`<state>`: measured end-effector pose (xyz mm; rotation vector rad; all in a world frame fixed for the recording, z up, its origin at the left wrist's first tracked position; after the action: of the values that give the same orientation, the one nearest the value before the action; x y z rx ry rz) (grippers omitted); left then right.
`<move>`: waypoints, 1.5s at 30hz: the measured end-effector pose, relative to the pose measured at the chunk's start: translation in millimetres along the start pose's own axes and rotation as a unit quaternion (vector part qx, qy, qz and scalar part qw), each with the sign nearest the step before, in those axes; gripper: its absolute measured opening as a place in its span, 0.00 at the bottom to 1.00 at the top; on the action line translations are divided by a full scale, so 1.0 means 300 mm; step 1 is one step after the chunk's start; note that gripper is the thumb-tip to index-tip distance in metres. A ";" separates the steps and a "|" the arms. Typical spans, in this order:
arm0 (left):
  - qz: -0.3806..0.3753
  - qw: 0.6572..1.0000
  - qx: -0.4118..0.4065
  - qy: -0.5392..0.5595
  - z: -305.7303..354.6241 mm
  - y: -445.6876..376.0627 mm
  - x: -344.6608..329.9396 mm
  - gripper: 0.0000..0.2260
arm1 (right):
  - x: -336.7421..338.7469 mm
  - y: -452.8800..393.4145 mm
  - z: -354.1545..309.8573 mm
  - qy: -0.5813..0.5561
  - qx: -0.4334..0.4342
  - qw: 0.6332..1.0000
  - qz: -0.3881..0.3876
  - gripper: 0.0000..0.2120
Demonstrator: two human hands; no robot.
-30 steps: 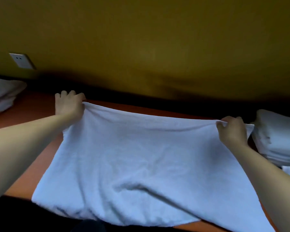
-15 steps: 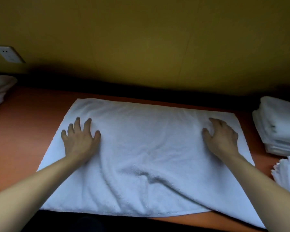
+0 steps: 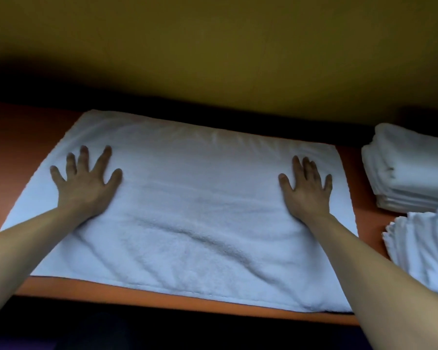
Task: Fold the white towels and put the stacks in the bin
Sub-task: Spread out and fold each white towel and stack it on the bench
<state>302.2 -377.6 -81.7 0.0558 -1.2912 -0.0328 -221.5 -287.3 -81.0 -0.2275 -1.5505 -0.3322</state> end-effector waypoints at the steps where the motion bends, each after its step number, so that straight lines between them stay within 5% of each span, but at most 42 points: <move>1: 0.019 1.000 -0.010 -0.001 0.022 0.009 0.015 0.31 | 0.002 0.002 0.000 -0.001 0.001 1.000 -0.006 0.33; 6: 0.028 0.985 -0.170 0.009 0.368 0.212 -0.017 0.29 | 0.022 0.001 0.005 0.013 0.030 0.998 -0.049 0.33; 11: -0.029 0.923 -0.382 0.027 0.827 0.579 -0.210 0.25 | 0.096 0.017 0.076 -0.021 0.041 0.999 -0.015 0.28; 22: -0.123 0.835 -0.533 0.051 1.339 1.005 -0.411 0.28 | 0.134 -0.055 0.289 -0.042 -0.124 0.989 -0.065 0.28; 27: -0.051 0.831 -0.553 0.020 1.429 1.050 -0.376 0.17 | 0.136 -0.124 0.337 -0.148 -0.240 0.956 -0.078 0.32; 31: -0.025 0.854 -0.518 0.049 1.392 1.048 -0.359 0.10 | 0.119 -0.136 0.319 -0.206 -0.249 0.939 -0.118 0.28; 37: -0.158 0.902 -0.350 0.199 1.326 0.985 -0.305 0.17 | 0.148 -0.133 0.279 -0.187 -0.234 0.940 -0.162 0.34; 40: -0.209 0.887 -0.284 0.300 1.310 1.017 -0.247 0.04 | 0.188 -0.128 0.300 -0.313 -0.253 0.906 -0.131 0.36; 45: -0.193 0.866 -0.263 0.379 1.343 1.077 -0.128 0.11 | 0.331 -0.112 0.360 -0.423 -0.257 0.866 -0.070 0.39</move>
<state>-97.9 -62.3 11.6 -0.1353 -0.4301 -0.6479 -335.4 -287.6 17.2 -0.7591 -2.3298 -0.8423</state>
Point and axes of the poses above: each hand's wrist, its own y-axis away from the middle knuckle, its own x-axis out of the back of the hand, z = x × y, the point moved 9 cm from there along -y, towards the middle knuckle, and after that the axes turned 9 degrees about y, right-handed, at the moved point
